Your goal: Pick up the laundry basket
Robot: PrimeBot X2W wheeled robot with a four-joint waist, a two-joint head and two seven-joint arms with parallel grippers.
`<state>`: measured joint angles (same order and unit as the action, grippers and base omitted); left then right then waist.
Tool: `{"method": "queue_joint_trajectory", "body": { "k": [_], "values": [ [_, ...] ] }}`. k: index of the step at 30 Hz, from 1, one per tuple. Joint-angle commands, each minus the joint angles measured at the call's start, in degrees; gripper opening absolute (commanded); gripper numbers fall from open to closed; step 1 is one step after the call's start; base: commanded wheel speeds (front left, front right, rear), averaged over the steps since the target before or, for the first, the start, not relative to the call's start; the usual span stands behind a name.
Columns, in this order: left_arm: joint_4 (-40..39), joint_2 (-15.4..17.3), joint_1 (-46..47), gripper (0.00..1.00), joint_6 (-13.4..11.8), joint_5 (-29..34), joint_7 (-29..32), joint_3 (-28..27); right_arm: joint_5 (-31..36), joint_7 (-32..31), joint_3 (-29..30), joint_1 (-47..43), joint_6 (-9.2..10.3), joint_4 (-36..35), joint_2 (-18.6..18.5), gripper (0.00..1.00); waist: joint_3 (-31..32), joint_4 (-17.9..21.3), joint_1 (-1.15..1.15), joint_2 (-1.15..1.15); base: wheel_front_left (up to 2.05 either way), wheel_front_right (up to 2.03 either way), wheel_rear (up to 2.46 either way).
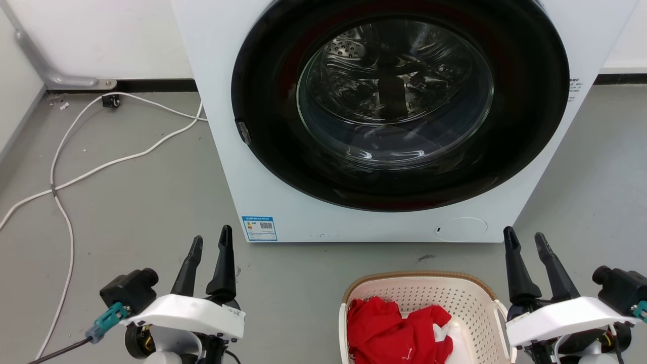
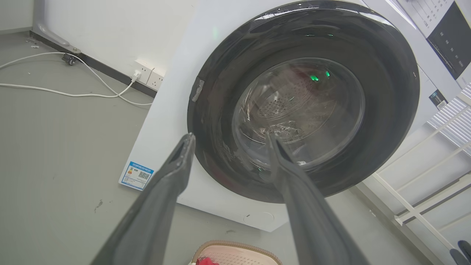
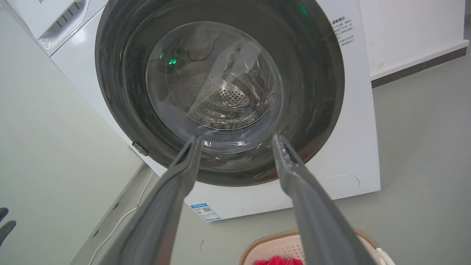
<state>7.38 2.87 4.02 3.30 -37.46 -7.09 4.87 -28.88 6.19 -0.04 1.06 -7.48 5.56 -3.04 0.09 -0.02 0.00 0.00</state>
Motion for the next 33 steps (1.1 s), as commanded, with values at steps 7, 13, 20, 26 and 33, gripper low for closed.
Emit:
{"method": "queue_joint_trajectory", "body": {
  "k": [7, 13, 20, 26, 33],
  "values": [
    [-0.2, 0.4, -0.1, 1.00, -0.8, 8.2, -1.8, 0.4, 8.2, 0.6, -0.6, -0.3, -0.01, -1.6, 0.1, 1.00, 0.0, -0.2, 0.00, 0.00, 0.00, 0.00, 0.00],
    [-0.7, 0.6, 0.0, 1.00, -1.5, 12.4, -2.6, 0.6, 12.3, 0.3, -0.7, -0.5, -0.01, -1.9, 0.1, 1.00, -0.1, -0.2, 0.00, 0.00, 0.00, 0.00, 0.00],
    [-1.4, 0.8, 0.0, 1.00, -2.3, 16.7, -3.6, 0.8, 16.6, 0.1, -0.8, -0.7, -0.01, -2.2, 0.1, 1.00, -0.2, -0.2, 0.00, 0.00, 0.00, 0.00, 0.00],
    [-1.7, 1.2, -0.3, 1.00, -2.9, 20.3, -4.4, 1.1, 19.7, -0.4, -0.4, -1.2, -0.01, -2.5, 0.2, 1.00, -0.2, -0.2, 0.00, 0.00, 0.00, 0.00, 0.00],
    [-1.5, 1.4, -0.5, 1.00, -3.4, 23.4, -5.1, 1.4, 22.1, -0.9, 0.0, -1.7, -0.01, -2.8, 0.2, 1.00, -0.2, -0.3, 0.00, 0.00, 0.00, 0.00, 0.00]
  ]
}}
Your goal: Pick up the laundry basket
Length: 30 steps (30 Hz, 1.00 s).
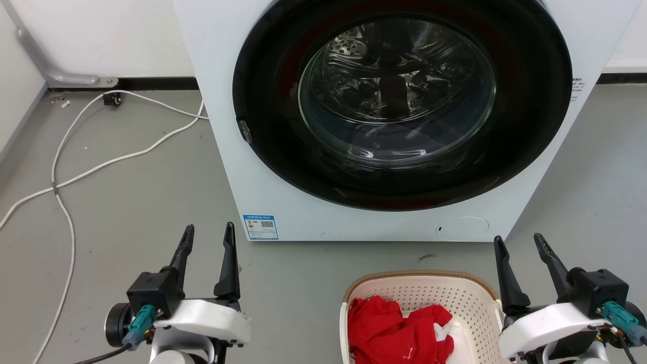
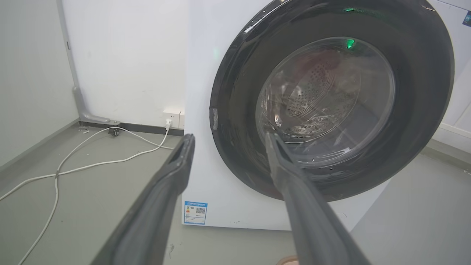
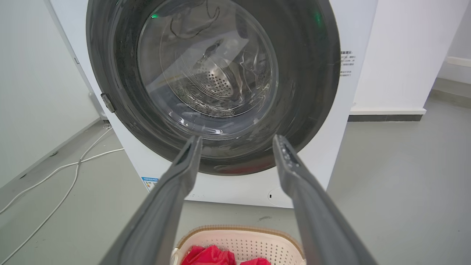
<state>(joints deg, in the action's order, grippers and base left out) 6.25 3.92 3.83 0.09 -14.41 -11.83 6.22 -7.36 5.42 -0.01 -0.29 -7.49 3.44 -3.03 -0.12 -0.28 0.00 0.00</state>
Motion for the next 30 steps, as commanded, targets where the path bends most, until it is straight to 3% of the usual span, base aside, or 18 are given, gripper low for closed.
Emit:
{"method": "queue_joint_trajectory", "body": {
  "k": [1, 30],
  "values": [
    [-0.3, 0.4, -0.4, 1.00, -0.3, 0.9, -0.5, 0.1, 1.0, -0.2, 0.1, -0.4, 0.00, -0.7, 0.2, 1.00, 0.0, 0.0, 0.00, 0.00, 0.00, 0.00, 0.00],
    [1.0, -0.1, -0.8, 1.00, -0.7, 10.5, -3.5, 0.9, 9.7, 1.2, -0.1, -1.3, 0.01, -1.5, 0.3, 1.00, -0.7, -0.2, 0.00, 0.00, 0.00, 0.00, 0.00]
  ]
}}
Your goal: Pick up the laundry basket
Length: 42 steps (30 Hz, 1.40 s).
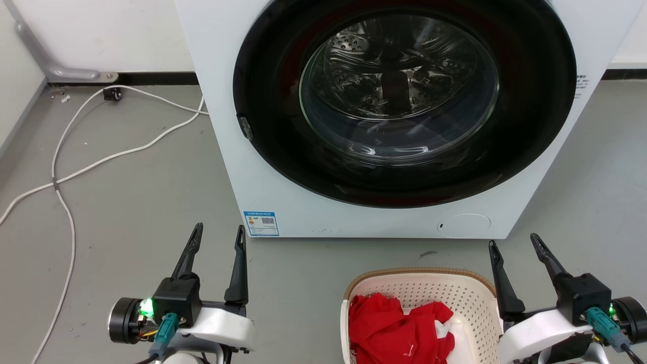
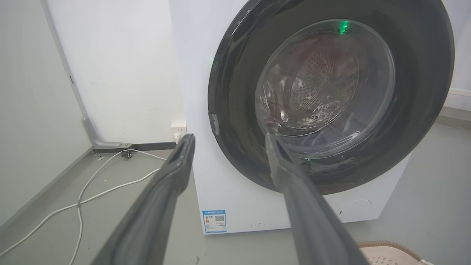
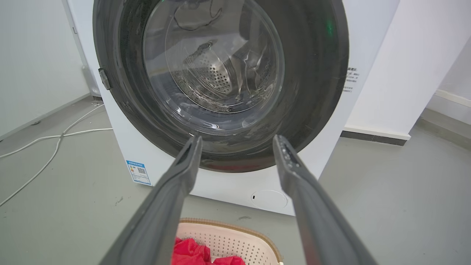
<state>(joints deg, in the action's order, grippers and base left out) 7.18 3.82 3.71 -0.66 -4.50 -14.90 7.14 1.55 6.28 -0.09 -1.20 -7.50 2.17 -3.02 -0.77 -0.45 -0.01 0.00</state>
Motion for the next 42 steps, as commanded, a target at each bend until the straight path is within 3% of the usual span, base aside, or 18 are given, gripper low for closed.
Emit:
{"method": "queue_joint_trajectory", "body": {
  "k": [1, 25, 42],
  "values": [
    [0.2, 0.0, -0.6, 1.00, 0.2, 0.1, -0.3, -0.2, 0.1, 0.3, 0.0, -0.4, 0.02, -0.1, 0.3, 1.00, -0.1, 0.0, 0.01, 0.00, 0.00, 0.00, 0.00],
    [1.5, -0.7, 1.0, 1.00, 1.0, -0.2, -0.3, 0.2, -1.5, 0.9, 1.1, 1.1, 0.02, 1.1, 0.2, 1.00, -2.1, 0.7, 0.01, 0.00, 0.00, 0.00, 0.00],
    [6.1, -0.9, 4.1, 1.00, 1.5, -1.4, -0.3, 5.7, -3.5, 2.1, 3.5, 2.9, 0.02, 3.4, 0.2, 1.00, -8.2, 7.3, 0.01, 0.00, 0.00, 0.00, 0.00]
  ]
}}
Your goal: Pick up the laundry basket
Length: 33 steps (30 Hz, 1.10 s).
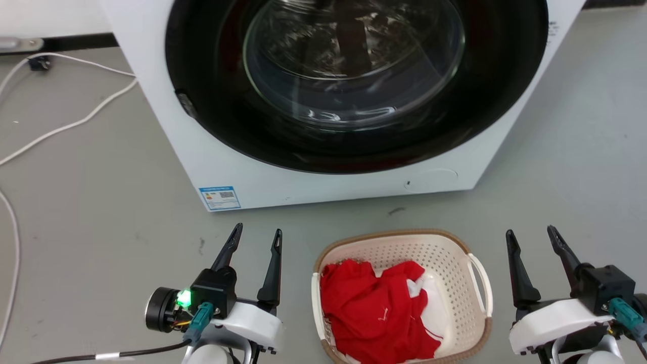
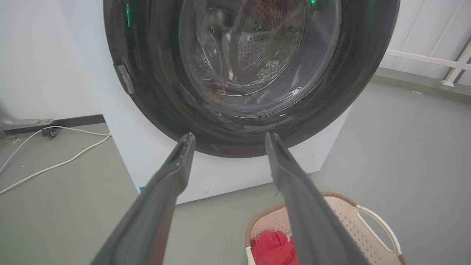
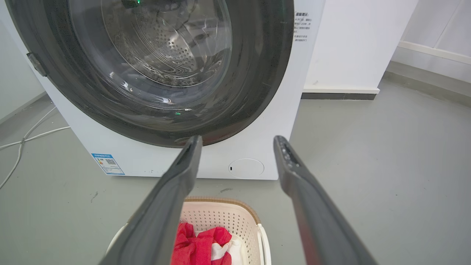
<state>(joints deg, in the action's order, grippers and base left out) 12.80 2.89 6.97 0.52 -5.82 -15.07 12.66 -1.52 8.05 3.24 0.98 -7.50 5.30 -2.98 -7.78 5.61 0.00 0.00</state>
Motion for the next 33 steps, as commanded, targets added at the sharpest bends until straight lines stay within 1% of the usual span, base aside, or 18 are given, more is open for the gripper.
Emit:
{"method": "queue_joint_trajectory", "body": {
  "k": [1, 6, 10, 16, 23, 29, 33],
  "values": [
    [1.0, 0.0, 1.1, 1.00, 0.2, -0.2, -0.1, 0.4, -0.8, 0.4, 0.3, 0.9, 0.02, 0.8, 0.2, 1.00, -1.5, 1.6, 0.00, 0.00, 0.00, 0.00, 0.00],
    [4.0, 0.0, 2.2, 1.00, 0.1, -0.6, -0.1, 1.2, -1.4, 0.5, 0.9, 2.1, 0.02, 2.9, 0.2, 1.00, -3.3, 2.8, 0.00, 0.00, 0.00, 0.00, 0.00],
    [8.8, 0.0, 4.0, 1.00, 0.4, -1.5, 0.0, 2.5, -1.7, 0.3, 1.5, 3.4, 0.02, 6.6, 0.2, 1.00, -5.2, 3.8, 0.00, 0.00, 0.00, 0.00, 0.00],
    [15.8, 0.0, 8.0, 1.00, 1.1, -2.9, 2.2, 4.5, -2.4, 0.5, 2.0, 7.2, 0.02, 13.7, 0.2, 1.00, -9.1, 5.1, 0.00, 0.00, 0.00, 0.00, 0.00],
    [24.0, 0.0, 13.3, 1.00, 1.5, -4.8, 5.3, 5.7, -3.3, 1.1, 1.0, 14.1, 0.03, 25.2, 0.2, 1.00, -14.0, 6.8, 0.00, 0.00, 0.00, 0.00, 0.00],
    [31.6, 0.0, 18.4, 1.00, 2.0, -6.1, 8.1, 5.6, -5.3, 1.5, -1.1, 21.7, 0.03, 36.9, 0.2, 1.00, -18.1, 8.1, 0.00, 0.00, 0.00, 0.00, 0.00],
    [36.4, 0.1, 22.2, 1.00, 2.3, -6.5, 10.0, 5.5, -6.3, 0.7, -2.5, 26.9, 0.02, 44.6, 0.2, 1.00, -20.8, 8.6, 0.00, 0.00, 0.00, 0.00, 0.00]
  ]
}}
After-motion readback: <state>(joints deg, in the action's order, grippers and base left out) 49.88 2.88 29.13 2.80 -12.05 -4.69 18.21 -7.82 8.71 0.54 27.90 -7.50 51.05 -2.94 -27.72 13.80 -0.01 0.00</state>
